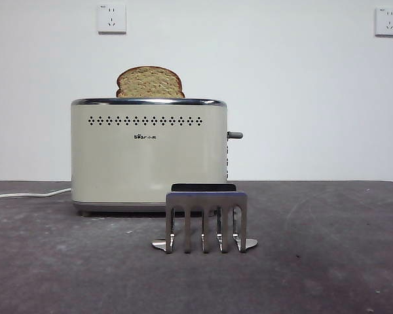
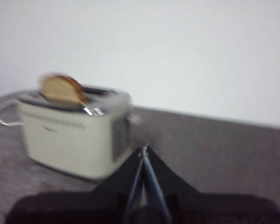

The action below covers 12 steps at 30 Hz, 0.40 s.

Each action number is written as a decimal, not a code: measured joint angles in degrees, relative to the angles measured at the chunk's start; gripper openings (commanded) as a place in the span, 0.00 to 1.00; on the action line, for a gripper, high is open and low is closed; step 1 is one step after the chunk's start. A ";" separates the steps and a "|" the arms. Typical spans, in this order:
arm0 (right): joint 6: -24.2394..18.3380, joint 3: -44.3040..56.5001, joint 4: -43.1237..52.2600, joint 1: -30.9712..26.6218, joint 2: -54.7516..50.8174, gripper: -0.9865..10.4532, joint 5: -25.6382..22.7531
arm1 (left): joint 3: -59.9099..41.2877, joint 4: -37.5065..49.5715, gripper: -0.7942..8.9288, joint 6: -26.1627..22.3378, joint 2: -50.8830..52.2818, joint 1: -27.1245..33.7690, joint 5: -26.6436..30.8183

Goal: Pick up a slice of bread from the rack,put the bread on the toaster,press the button

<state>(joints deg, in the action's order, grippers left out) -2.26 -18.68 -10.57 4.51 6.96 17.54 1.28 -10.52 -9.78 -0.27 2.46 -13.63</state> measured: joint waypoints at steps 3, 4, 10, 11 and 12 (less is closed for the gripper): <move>1.38 5.95 0.26 0.00 -2.62 0.09 -3.32 | 0.00 0.00 0.08 0.00 0.00 0.00 -0.02; 1.66 7.52 0.31 0.00 -3.39 0.09 -4.02 | 0.00 0.00 0.08 0.00 0.00 0.02 -0.02; 2.12 13.16 0.63 0.00 -6.05 0.09 -5.40 | 0.00 0.00 0.08 0.00 0.00 0.00 -0.02; 2.32 13.99 0.72 0.00 -6.32 0.09 -6.03 | 0.00 0.00 0.08 0.00 0.00 0.00 0.00; 2.47 14.60 0.79 0.00 -6.51 0.09 -6.73 | 0.00 0.00 0.08 0.00 0.00 0.02 0.00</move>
<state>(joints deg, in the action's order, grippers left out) 0.21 -4.08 -9.78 4.51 0.45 10.81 1.28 -10.52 -9.78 -0.27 2.48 -13.63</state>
